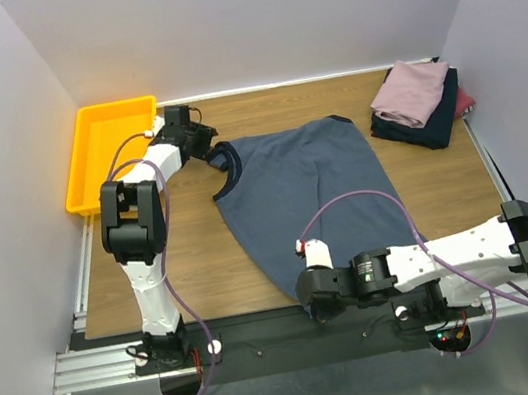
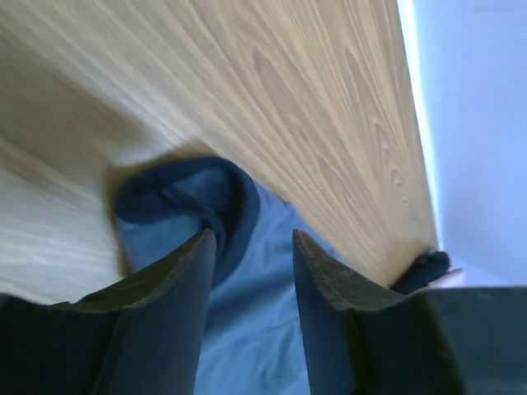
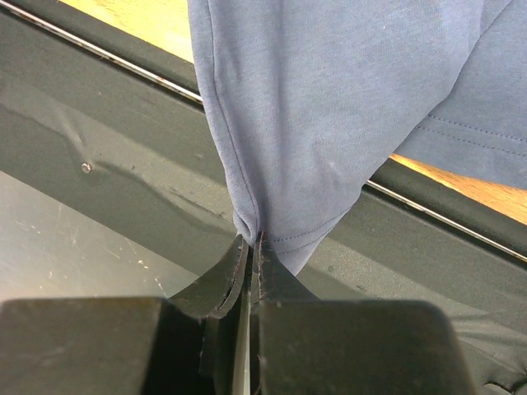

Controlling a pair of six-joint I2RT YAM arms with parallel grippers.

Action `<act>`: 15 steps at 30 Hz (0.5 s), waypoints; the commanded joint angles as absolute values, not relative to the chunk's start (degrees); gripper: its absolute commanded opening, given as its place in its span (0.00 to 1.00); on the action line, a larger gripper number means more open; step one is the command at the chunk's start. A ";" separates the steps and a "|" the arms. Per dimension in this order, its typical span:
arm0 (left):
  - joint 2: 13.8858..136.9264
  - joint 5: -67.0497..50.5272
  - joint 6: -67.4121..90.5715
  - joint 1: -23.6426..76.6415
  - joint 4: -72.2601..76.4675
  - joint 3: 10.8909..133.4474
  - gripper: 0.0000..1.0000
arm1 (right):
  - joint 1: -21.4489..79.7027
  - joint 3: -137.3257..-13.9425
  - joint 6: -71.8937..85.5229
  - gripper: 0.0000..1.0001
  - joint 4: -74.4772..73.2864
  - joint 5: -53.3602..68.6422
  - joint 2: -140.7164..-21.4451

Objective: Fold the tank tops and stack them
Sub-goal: Flatten the tank top out

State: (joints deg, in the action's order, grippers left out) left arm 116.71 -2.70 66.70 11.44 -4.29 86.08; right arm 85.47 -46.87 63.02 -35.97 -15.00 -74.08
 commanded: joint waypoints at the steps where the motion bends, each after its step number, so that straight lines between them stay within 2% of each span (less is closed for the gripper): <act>1: 115.31 -0.44 74.53 13.97 -7.11 89.20 0.55 | 85.78 -46.76 63.90 0.00 -35.86 -16.00 -73.48; 6: 120.58 1.93 76.11 15.38 -13.26 93.95 0.55 | 85.69 -46.41 64.51 0.00 -35.86 -16.26 -72.42; 15: 121.64 4.75 76.20 14.94 -13.45 94.04 0.55 | 85.69 -45.18 65.57 0.00 -35.77 -16.44 -71.72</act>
